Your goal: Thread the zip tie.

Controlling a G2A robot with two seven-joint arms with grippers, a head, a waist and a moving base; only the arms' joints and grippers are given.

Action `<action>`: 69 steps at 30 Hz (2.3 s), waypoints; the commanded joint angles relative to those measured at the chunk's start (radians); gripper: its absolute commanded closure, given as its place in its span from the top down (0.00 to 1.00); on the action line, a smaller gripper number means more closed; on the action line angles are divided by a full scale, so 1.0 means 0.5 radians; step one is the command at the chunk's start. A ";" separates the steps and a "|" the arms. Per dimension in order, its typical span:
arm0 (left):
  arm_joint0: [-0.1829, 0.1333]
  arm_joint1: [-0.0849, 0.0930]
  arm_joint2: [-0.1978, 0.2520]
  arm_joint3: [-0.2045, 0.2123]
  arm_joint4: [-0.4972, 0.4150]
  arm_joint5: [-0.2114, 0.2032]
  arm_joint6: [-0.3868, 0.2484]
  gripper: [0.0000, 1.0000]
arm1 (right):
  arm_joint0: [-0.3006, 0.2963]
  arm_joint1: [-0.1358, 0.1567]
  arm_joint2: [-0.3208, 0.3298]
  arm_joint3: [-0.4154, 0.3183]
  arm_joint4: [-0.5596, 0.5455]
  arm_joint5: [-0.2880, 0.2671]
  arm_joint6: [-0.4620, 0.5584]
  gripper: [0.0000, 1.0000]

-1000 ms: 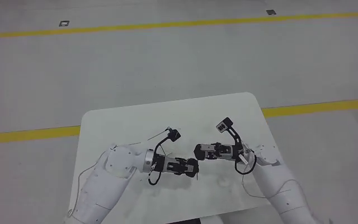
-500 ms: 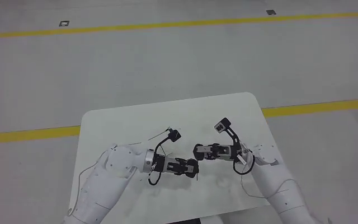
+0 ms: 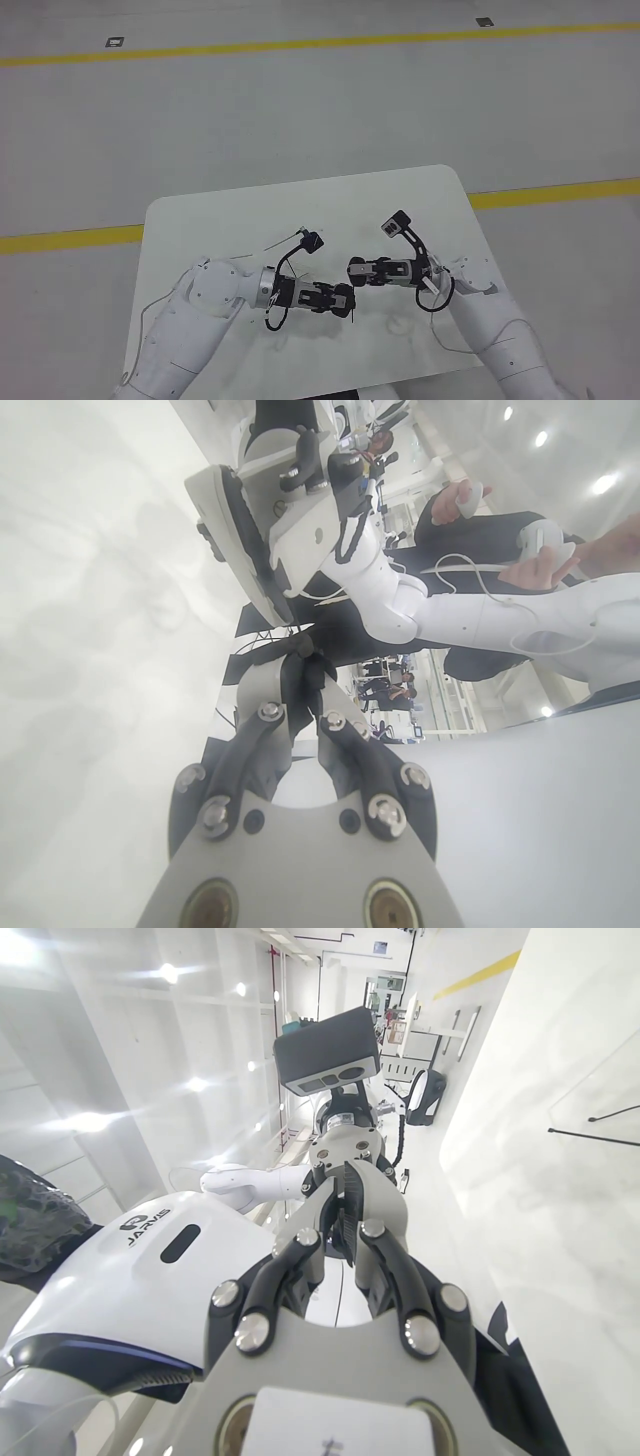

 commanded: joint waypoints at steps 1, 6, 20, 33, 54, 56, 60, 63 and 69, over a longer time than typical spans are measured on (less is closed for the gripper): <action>0.000 0.000 0.000 0.000 0.000 0.000 0.000 0.00 | -0.003 0.001 0.004 -0.001 0.001 0.000 0.000 0.00; 0.000 0.000 0.000 0.000 0.000 0.000 0.000 0.00 | -0.016 0.001 0.013 -0.011 0.016 0.000 0.000 0.00; 0.000 0.000 0.000 0.000 0.000 0.000 0.000 1.00 | -0.095 -0.036 0.104 -0.044 0.036 0.000 -0.182 0.00; 0.000 0.000 0.000 0.000 0.000 0.000 0.000 1.00 | -0.155 -0.078 0.163 -0.054 0.033 0.000 -0.449 0.00; 0.302 -0.002 0.024 -0.185 0.257 -0.034 1.418 1.00 | -0.401 -0.292 0.261 -0.389 -0.089 0.000 -1.132 0.00; 0.302 -0.002 0.024 -0.185 0.257 -0.034 1.418 1.00 | -0.401 -0.292 0.261 -0.389 -0.089 0.000 -1.132 0.00; 0.302 -0.002 0.024 -0.185 0.257 -0.034 1.418 1.00 | -0.401 -0.292 0.261 -0.389 -0.089 0.000 -1.132 0.00; 0.319 -0.009 0.052 -0.183 0.218 0.004 1.526 1.00 | -0.389 -0.297 0.252 -0.417 -0.245 0.000 -1.266 0.00; 0.329 -0.024 0.101 -0.174 0.106 0.040 1.725 1.00 | -0.417 -0.346 0.207 -0.464 -0.369 0.000 -1.448 0.00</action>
